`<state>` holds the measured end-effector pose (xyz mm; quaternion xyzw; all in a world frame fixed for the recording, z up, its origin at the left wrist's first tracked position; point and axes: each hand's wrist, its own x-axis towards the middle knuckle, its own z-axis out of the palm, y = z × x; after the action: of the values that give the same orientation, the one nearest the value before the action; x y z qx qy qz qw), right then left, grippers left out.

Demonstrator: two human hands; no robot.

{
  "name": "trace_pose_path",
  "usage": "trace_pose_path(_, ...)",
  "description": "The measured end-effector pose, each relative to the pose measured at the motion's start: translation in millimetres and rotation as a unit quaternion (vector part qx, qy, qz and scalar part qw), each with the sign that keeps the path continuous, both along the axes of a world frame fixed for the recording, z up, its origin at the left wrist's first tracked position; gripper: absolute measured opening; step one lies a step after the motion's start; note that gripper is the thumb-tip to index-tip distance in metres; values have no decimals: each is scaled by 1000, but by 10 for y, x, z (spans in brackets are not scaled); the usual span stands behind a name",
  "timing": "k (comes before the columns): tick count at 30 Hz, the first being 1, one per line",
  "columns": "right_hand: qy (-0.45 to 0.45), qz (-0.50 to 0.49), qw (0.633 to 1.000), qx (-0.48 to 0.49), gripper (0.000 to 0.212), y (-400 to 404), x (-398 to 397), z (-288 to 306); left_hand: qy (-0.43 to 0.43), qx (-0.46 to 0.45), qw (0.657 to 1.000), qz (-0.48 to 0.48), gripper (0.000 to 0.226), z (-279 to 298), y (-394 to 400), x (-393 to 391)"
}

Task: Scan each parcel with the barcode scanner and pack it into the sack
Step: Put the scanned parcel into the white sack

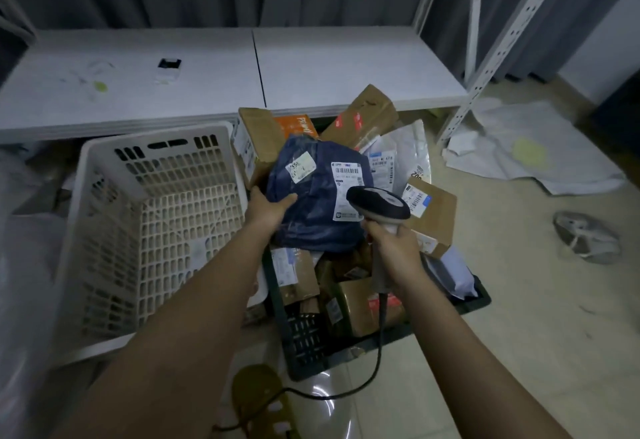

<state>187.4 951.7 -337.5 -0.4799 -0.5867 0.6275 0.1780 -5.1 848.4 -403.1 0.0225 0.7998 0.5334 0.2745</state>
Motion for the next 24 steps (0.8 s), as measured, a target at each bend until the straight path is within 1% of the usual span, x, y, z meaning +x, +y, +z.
trace_pose_path(1,-4,3,1000,-2,11,14,-15,-21,13,-12,1000,4,83,-5,12,6)
trace_pose_path(3,-8,8,1000,-3,8,20,-29,-31,43,-27,999,-10,58,14,25,41)
trace_pose_path(5,-5,6,1000,-1,9,5,-19,-17,65,-2,997,-46,34,76,-13,115)
trace_pose_path(6,-2,6,1000,2,9,-9,-4,0,84,13,995,-51,27,99,-58,152)
trace_pose_path(8,4,7,1000,0,10,-68,42,42,129,18,991,-43,16,178,-193,224)
trace_pose_path(9,8,9,1000,-8,9,-109,70,54,137,19,990,-35,13,218,-281,255)
trace_pose_path(10,13,13,1000,-18,8,-159,103,73,130,32,991,-22,12,252,-376,283)
trace_pose_path(12,24,32,999,-29,11,-269,180,80,85,66,994,16,20,342,-595,356)
trace_pose_path(14,38,49,998,-21,10,-379,280,89,64,93,993,43,27,426,-827,419)
trace_pose_path(16,44,57,997,2,9,-492,404,133,64,109,990,56,28,512,-1041,482)
trace_pose_path(19,51,80,995,42,15,-651,571,229,62,124,988,64,27,636,-1304,587)
trace_pose_path(24,31,84,991,100,22,-822,621,372,65,132,987,70,25,713,-1592,658)
